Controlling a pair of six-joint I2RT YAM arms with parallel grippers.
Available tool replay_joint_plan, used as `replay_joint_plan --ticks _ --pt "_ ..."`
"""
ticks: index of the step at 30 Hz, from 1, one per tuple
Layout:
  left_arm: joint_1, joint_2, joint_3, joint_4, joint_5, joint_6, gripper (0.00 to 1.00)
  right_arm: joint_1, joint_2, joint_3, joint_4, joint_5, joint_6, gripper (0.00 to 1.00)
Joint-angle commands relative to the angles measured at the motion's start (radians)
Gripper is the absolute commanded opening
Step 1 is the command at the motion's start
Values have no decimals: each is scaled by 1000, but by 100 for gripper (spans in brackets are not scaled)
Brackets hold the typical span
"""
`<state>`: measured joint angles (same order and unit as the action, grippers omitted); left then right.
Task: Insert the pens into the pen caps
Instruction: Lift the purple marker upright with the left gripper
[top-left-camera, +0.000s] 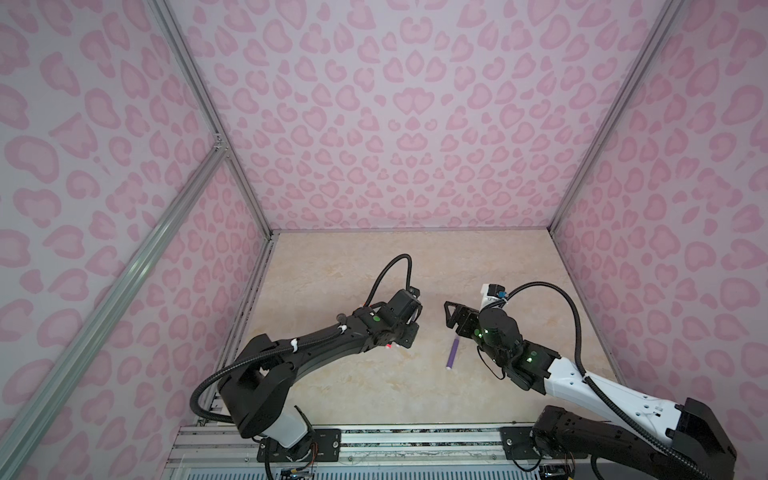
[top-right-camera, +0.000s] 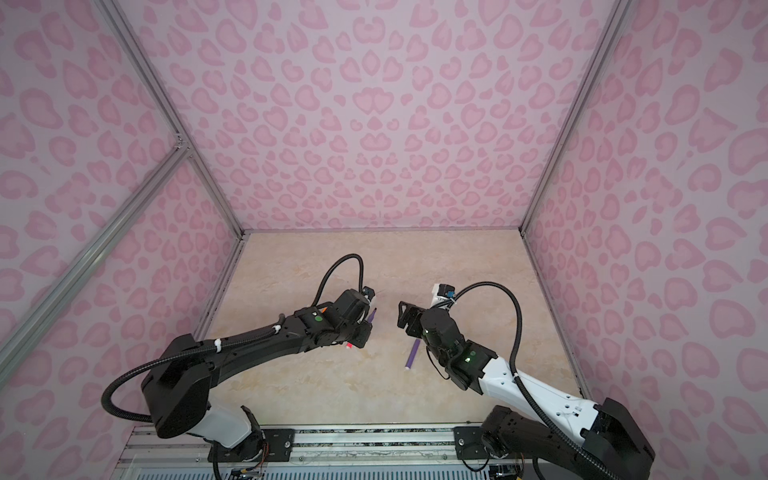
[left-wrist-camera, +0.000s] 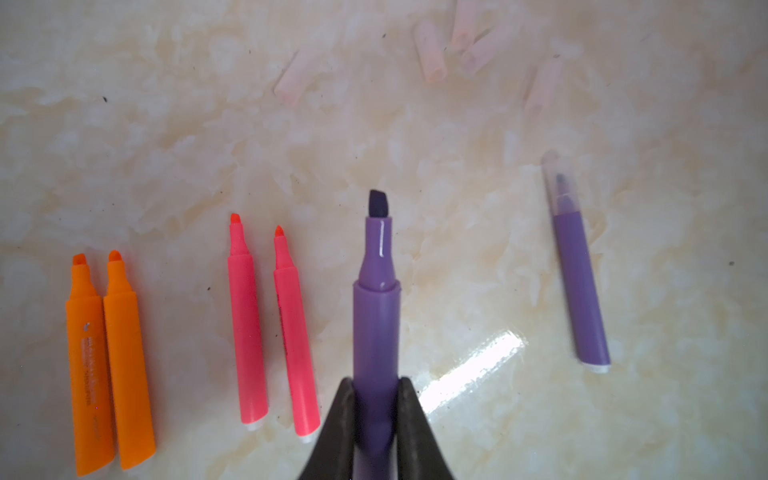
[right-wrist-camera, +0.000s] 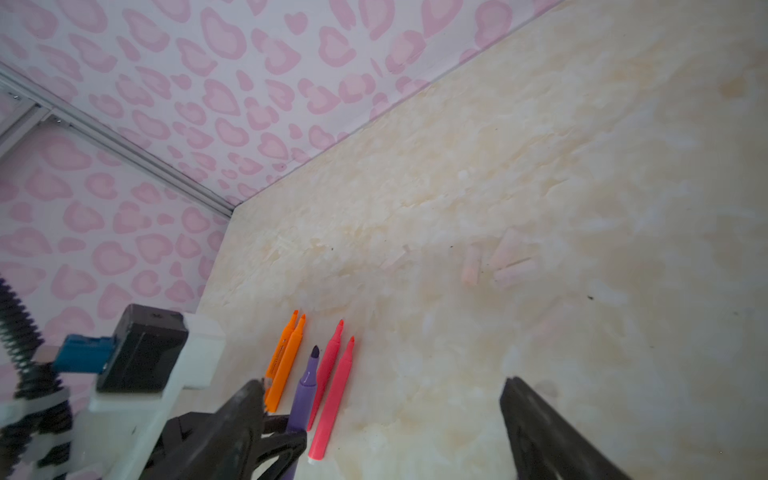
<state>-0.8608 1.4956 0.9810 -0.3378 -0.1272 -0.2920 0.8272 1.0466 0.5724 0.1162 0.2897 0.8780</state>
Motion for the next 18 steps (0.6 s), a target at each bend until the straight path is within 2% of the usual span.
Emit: replay_joint_plan --ticks 1,4,8,18 --pt "2 -87 -62 142 0 -3 4 51 35 0 157 21 41 85" --pt "0 -156 -109 193 11 2 4 89 92 1 245 -24 48 83" --pt "-1 -214 -138 213 -2 2 4 120 163 47 240 -21 47 81" --pt "-12 -286 -190 282 65 22 4 135 269 101 284 -98 46 73"
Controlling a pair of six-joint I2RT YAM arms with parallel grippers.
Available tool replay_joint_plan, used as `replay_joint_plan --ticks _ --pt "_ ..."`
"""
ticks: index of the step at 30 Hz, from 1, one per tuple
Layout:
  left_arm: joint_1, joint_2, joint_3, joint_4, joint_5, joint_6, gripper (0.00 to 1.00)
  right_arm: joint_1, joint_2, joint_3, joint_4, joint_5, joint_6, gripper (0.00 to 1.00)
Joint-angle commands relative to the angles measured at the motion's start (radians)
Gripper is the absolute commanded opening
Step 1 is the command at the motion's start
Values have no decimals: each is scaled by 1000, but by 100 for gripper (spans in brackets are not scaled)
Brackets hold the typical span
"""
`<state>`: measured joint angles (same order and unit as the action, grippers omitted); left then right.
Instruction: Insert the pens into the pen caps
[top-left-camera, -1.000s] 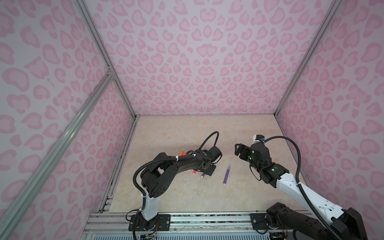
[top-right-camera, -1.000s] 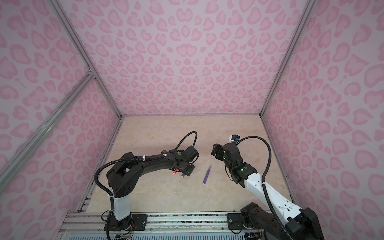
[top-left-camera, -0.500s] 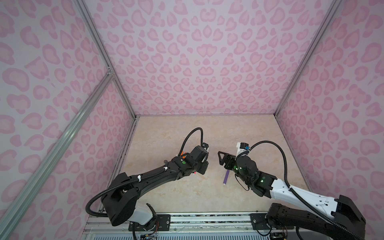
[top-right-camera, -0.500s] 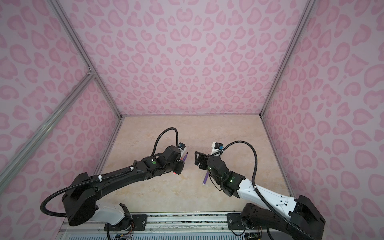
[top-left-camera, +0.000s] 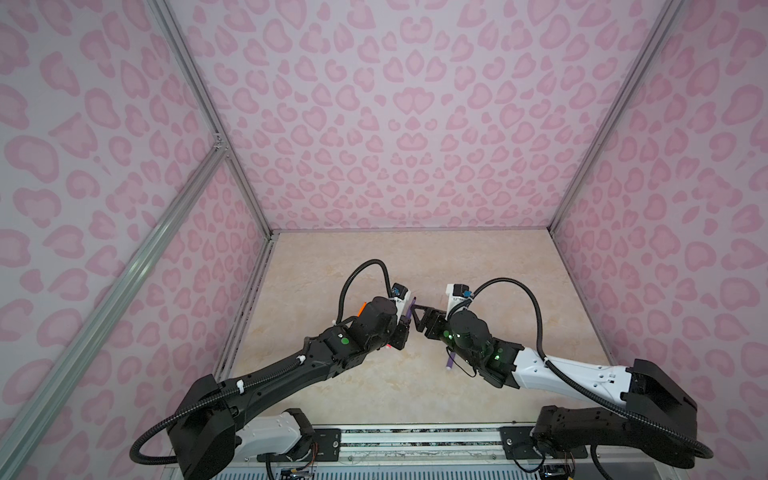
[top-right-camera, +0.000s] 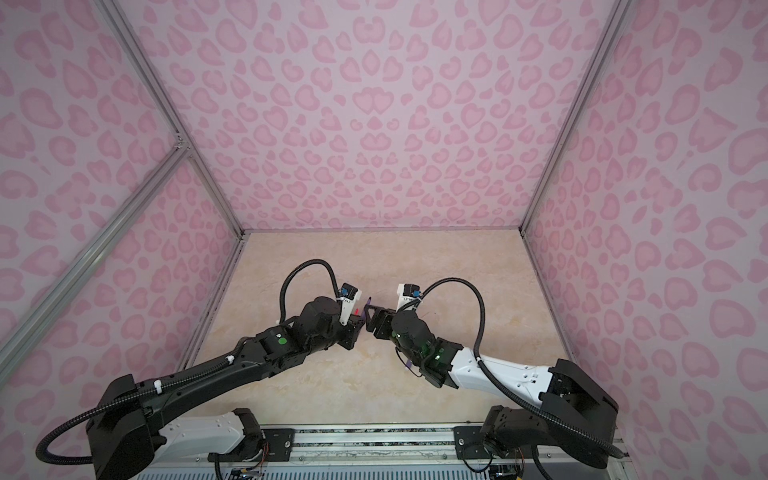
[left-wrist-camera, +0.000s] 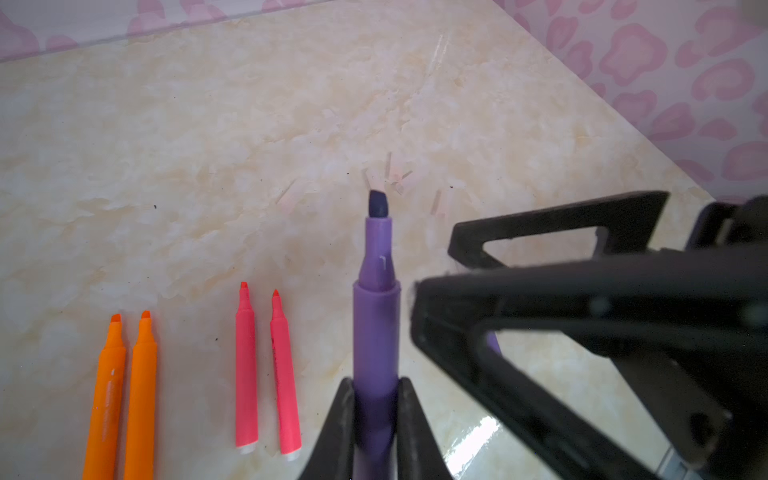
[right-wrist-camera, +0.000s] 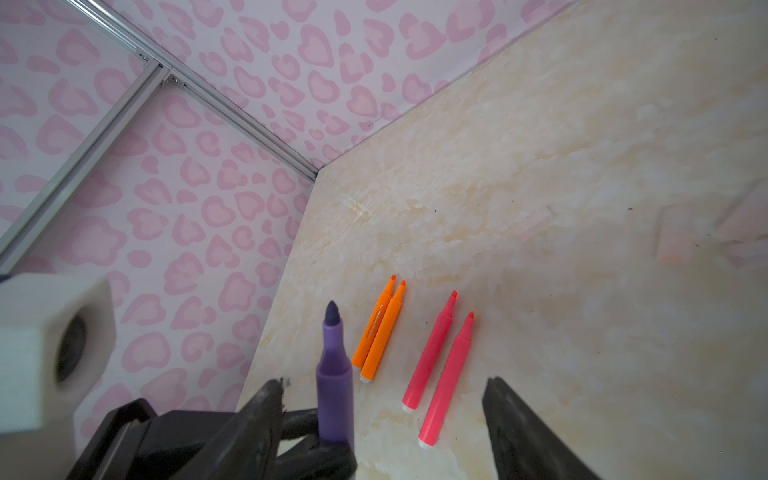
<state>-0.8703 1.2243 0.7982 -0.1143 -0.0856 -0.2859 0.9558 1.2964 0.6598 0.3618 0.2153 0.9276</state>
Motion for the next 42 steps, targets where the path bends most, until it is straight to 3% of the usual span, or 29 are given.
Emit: replay_joint_plan --ticks 1,6,27,34,42 --pt "-3 -17 -9 60 27 17 4 7 28 20 36 -26 -6 73" --pt "-6 -34 -24 85 61 24 4 9 58 38 37 -37 -6 62" --pt "-7 -4 -7 78 82 27 4 9 69 62 11 -41 -12 0" --pt "-6 6 -8 84 78 19 18 16 67 60 16 -44 -5 0" --pt "-6 -2 -17 90 65 16 27 38 70 54 44 -53 11 0"
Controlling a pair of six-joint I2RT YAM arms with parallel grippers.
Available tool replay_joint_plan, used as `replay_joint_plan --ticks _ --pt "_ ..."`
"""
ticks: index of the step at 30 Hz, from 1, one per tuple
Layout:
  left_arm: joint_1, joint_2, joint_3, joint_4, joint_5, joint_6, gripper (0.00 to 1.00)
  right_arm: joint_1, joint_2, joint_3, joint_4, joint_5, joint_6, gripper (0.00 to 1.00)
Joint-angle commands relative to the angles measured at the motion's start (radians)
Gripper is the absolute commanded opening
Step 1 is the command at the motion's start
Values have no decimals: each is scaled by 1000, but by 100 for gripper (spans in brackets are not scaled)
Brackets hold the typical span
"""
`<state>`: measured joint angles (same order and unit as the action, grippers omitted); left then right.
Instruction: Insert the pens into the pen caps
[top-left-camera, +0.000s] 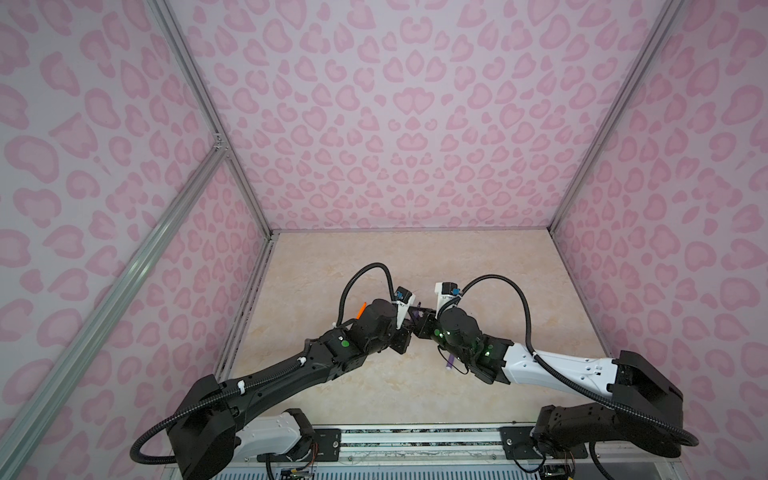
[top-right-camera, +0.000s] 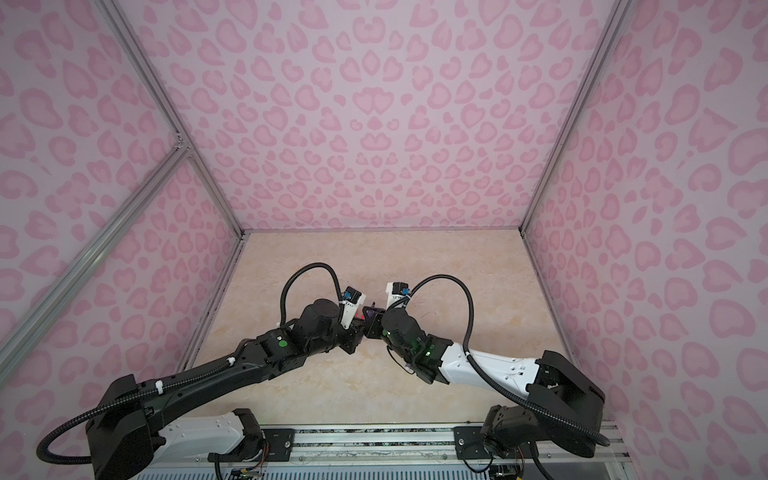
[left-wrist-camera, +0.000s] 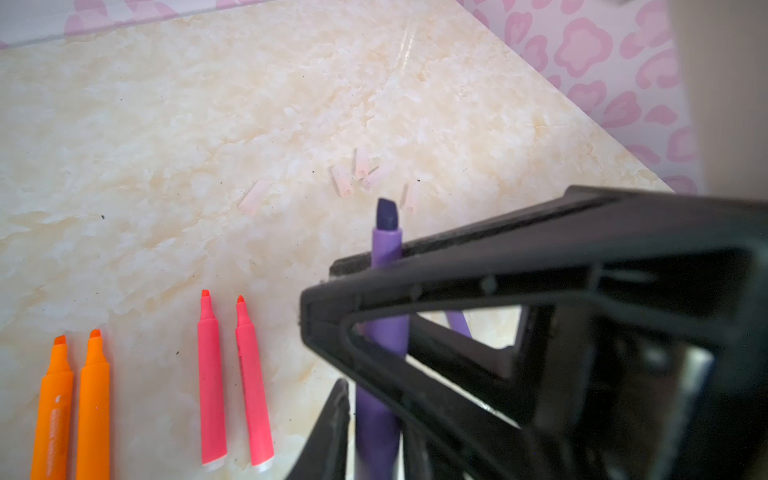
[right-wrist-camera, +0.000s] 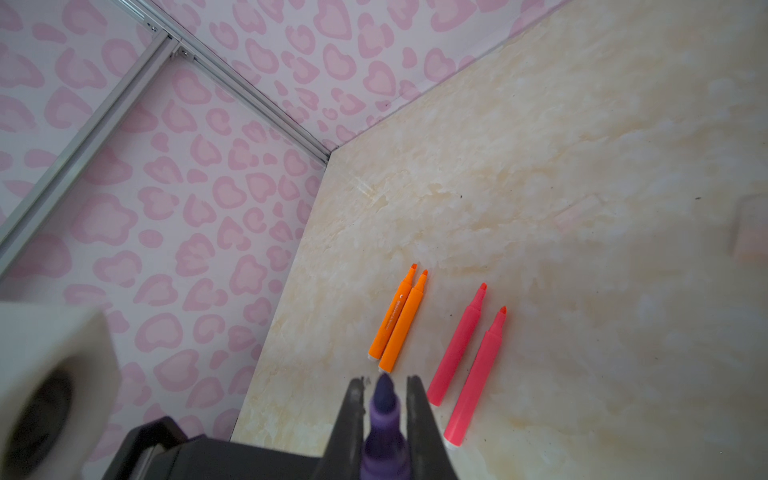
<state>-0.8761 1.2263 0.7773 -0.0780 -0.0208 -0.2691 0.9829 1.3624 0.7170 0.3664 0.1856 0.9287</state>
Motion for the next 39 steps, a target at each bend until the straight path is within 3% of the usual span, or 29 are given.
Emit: replay_joint_plan --ticks 1,13,18,20,25,27,32,39 --pt "-1 -5 3 54 0 -1 29 14 4 -3 40 -22 11 0" --pt "0 -43 -22 75 -12 0 27 25 11 -8 63 -35 27 0" --pt "0 -60 -30 79 -14 4 7 27 6 -12 66 -31 25 1" --pt "0 -64 -34 82 -20 0 3 27 -1 -17 67 -28 18 11" --pt "6 -74 -40 78 -84 -18 3 27 -45 -21 26 15 -15 54" --pt "27 -76 -42 67 -111 -39 3 26 -66 -23 -6 55 -26 66" --pt "116 -98 -74 55 -130 -115 3 24 -117 -36 -59 196 -50 79" --pt "176 -141 -105 25 -201 -188 3 -33 -179 55 -276 359 -121 81"
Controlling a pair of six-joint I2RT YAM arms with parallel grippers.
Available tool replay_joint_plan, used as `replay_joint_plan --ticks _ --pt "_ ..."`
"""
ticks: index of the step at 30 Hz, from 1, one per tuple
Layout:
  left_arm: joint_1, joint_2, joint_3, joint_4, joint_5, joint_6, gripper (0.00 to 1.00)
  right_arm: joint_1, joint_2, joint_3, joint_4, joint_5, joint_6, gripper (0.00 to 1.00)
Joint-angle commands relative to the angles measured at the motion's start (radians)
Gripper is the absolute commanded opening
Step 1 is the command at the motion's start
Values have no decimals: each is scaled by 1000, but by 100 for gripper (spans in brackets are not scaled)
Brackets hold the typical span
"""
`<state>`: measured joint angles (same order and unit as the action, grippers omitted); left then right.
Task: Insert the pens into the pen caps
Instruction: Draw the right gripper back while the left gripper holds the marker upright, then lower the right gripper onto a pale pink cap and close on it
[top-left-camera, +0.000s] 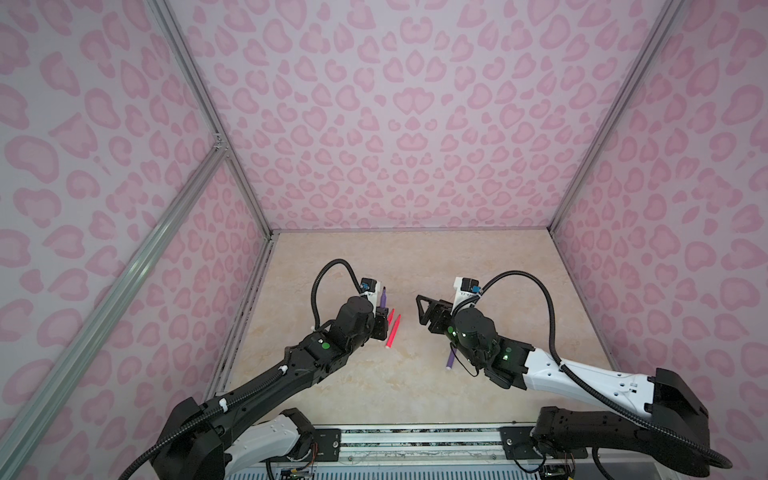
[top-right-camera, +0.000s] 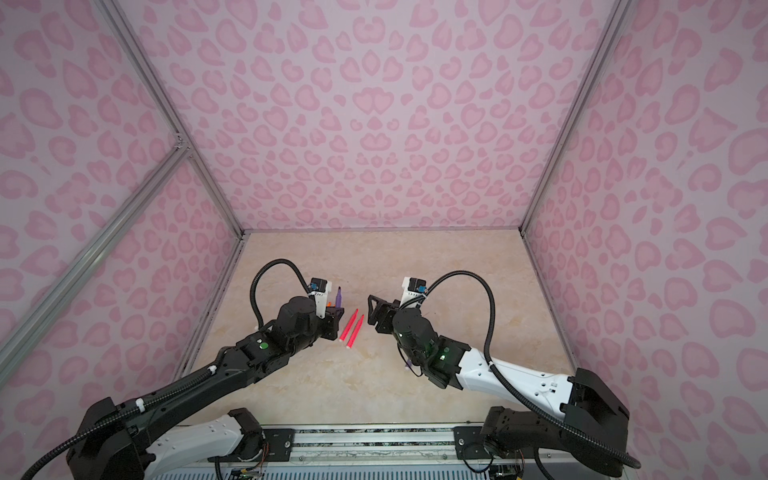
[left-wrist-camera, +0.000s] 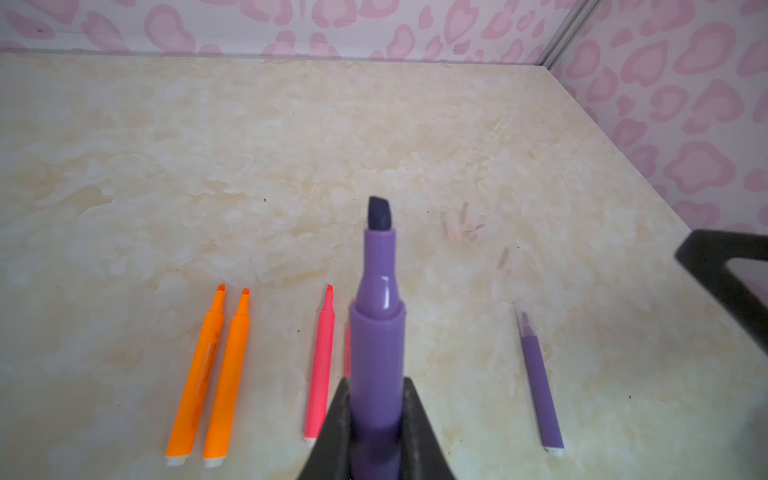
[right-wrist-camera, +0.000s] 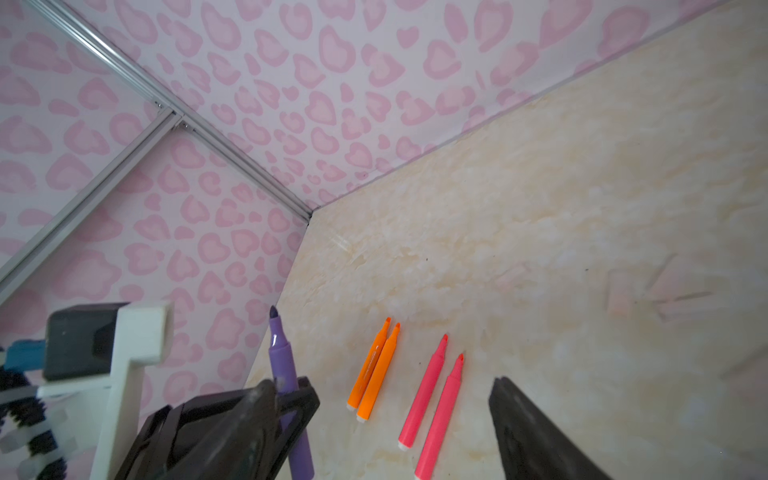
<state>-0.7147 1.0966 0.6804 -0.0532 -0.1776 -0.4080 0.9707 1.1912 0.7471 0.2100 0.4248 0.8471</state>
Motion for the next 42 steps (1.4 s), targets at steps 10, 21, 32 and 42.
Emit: replay_joint_plan --ticks 10,21,32,42 --pt "37 23 -6 -2 -37 -51 3 -285 -36 -24 -405 89 8 59" --pt "23 46 10 16 34 -6 3 -352 53 -132 -345 73 143 58" --pt "6 23 16 3 15 9 3 -355 327 10 -341 -43 129 56" --pt "-2 14 17 2 3 15 3 -381 460 48 -313 -96 128 53"
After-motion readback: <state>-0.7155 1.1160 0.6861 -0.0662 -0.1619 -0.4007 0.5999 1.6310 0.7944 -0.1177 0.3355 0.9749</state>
